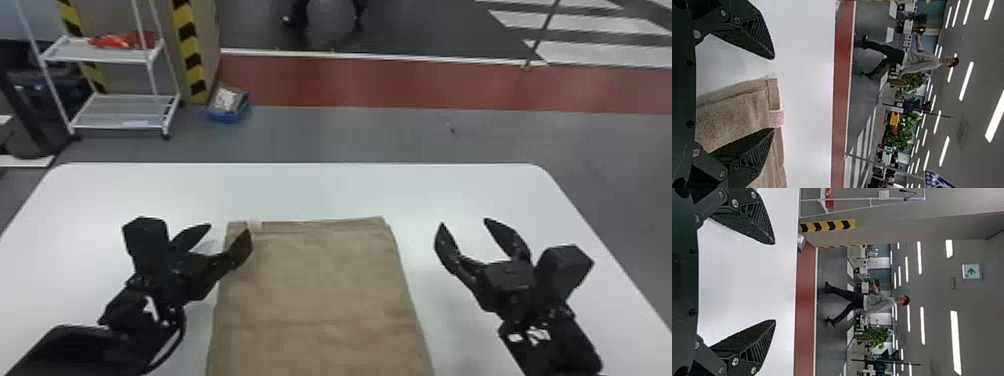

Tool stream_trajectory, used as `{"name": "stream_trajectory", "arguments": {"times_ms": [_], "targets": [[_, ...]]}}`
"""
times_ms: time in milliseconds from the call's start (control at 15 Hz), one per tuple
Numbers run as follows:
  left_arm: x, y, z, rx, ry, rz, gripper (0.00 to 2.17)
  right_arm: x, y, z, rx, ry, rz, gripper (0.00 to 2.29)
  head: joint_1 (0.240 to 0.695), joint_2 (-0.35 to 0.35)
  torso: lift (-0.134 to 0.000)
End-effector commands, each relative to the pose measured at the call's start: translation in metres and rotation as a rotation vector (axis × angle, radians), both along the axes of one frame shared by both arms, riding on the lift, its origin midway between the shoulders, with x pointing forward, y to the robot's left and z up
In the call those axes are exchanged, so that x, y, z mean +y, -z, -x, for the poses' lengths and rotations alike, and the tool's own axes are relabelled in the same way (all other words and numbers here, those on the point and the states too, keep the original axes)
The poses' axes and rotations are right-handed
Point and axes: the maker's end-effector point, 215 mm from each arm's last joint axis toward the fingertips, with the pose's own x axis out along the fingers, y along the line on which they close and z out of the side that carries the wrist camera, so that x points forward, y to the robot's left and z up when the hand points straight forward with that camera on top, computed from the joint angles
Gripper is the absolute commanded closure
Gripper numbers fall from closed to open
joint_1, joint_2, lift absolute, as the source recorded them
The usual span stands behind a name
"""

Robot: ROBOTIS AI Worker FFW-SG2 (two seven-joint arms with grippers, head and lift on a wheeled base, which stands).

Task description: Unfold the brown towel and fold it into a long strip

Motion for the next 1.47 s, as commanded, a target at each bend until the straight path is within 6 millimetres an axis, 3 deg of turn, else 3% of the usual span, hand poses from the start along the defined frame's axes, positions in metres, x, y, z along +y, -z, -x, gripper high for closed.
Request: {"name": "stream_trajectory", "arguments": {"times_ms": [0, 200, 467, 533, 1400], "targets": [[-0.002, 0.001, -0.001, 0.001, 0.004, -0.005, 0.28, 0.0, 0.003, 0.002, 0.004, 0.001, -0.003, 0.19, 0.695, -0.099, -0.125], [-0.007, 0.001, 0.0, 0.0, 0.018, -0.003, 0.28, 0.0, -0.001, 0.004, -0.016, 0.002, -0.001, 0.19, 0.695, -0.103, -0.125], [-0.01, 0.003, 0.002, 0.003, 0.042, -0.01, 0.4, -0.002, -0.004, 0.006, -0.033, 0.006, -0.002, 0.18, 0.695, -0.111, -0.125], [-0.011, 0.004, 0.003, 0.005, 0.046, -0.016, 0.52, -0.002, -0.004, 0.007, -0.033, 0.006, -0.002, 0.18, 0.695, -0.112, -0.125], [-0.009, 0.011, 0.006, 0.027, 0.056, -0.033, 0.53, 0.0, -0.006, 0.006, -0.044, 0.002, -0.001, 0.18, 0.695, -0.112, -0.125]]}}
